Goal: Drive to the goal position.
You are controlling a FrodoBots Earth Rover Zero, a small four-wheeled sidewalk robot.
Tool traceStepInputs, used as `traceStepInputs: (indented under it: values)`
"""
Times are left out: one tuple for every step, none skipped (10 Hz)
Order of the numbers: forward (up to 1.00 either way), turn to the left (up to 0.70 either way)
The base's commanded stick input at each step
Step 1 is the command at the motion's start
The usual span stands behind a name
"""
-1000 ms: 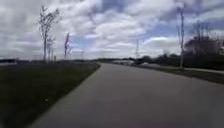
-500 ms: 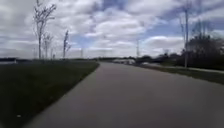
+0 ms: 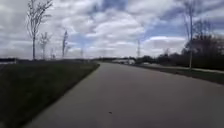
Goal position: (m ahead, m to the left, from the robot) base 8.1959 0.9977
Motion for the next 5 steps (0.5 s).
traceStepInputs:
  values:
    - [1.00, 0.00]
    - [1.00, 0.00]
    - [1.00, 0.00]
    - [0.99, 0.00]
    - [0.98, 0.00]
